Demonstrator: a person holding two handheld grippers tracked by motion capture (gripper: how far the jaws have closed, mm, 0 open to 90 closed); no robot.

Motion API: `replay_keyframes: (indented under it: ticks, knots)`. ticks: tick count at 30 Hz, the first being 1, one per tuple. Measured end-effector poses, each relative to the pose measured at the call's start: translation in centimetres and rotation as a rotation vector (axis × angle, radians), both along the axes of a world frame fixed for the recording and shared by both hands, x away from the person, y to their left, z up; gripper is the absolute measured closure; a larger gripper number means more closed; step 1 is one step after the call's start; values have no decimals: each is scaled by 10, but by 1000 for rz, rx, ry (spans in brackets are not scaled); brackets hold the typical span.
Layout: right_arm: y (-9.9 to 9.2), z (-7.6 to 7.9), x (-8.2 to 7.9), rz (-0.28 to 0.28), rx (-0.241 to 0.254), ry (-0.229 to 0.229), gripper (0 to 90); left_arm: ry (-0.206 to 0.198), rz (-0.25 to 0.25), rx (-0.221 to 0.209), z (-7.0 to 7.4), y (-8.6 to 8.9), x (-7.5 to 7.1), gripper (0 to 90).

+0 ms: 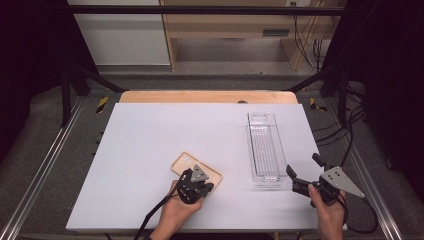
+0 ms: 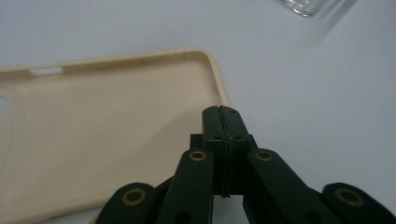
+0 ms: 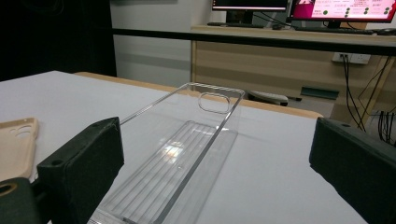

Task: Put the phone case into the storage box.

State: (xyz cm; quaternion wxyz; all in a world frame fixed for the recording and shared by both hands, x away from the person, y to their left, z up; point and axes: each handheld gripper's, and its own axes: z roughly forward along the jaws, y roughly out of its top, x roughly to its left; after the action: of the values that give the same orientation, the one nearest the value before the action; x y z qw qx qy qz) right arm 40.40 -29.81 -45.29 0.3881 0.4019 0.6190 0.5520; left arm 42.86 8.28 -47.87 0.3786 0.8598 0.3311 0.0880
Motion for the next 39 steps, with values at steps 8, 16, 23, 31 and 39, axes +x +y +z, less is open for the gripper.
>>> replay_keyframes:
  ticks: [8, 16, 23, 31, 39]
  knots:
    - [1, 0, 0, 2, -6, 3, 31, -10, -42, 0, -1, -13, -17, 900]
    - [1, 0, 0, 8, -2, 22, 33, -47, -30, -21, 0, -11, -22, 900]
    - [3, 9, -5, 8, 25, 12, 29, -205, 44, -56, 29, 19, -24, 900]
    - [23, 40, -15, 77, 23, 25, 26, -334, 199, -99, 37, 93, -32, 900]
    - [70, 58, -20, 206, -36, 42, 26, -387, 368, -164, 38, 154, -38, 813]
